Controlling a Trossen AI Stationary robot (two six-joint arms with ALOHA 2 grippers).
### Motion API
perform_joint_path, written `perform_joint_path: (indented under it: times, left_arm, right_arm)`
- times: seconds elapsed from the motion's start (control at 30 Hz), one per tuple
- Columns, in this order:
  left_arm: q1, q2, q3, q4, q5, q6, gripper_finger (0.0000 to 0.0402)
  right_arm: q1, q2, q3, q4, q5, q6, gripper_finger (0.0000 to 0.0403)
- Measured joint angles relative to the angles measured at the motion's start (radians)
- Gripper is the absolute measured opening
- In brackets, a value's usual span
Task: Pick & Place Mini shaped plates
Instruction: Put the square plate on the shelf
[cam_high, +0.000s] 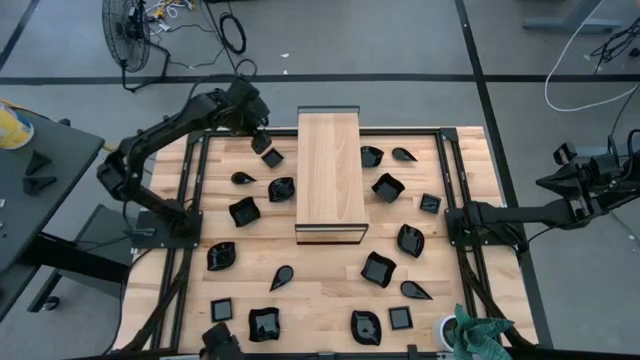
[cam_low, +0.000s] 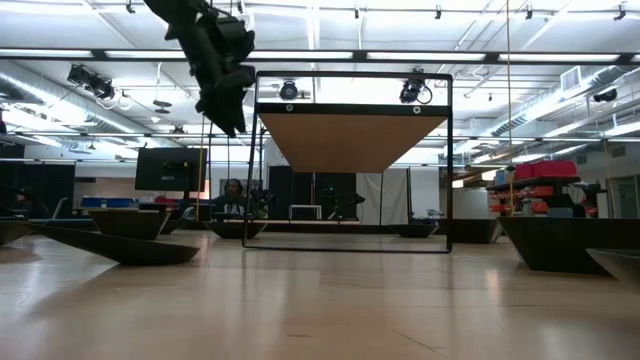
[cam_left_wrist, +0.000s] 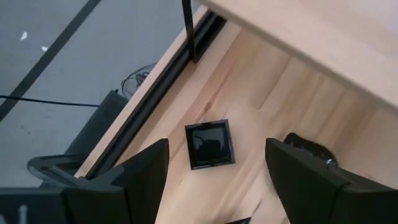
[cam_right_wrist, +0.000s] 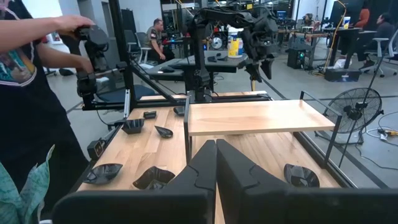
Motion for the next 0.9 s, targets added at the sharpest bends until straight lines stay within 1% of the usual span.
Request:
perform_joint_path:
  times: [0.23,0.37,0.63,0.9]
  left_arm:
    - [0.065,0.078,0.0,0.001,0.054,0.012,0.0268]
    - [0.091,0.125,0.0,0.004,0.059,0.012,0.0268]
    - [0.124,0.215,0.0,0.004,0.096,0.012,0.0268]
    - [0.14,0.29,0.0,-0.007,0.101,0.012,0.0268]
  right_arm:
    - [0.0,0.0,0.0,0.0,0.0,0.0,0.001]
    - [0.0,0.0,0.0,0.0,0.0,0.0,0.001]
    - [0.0,0.0,0.0,0.0,0.0,0.0,0.001]
    - [0.0,0.0,0.0,0.0,0.0,0.0,0.001]
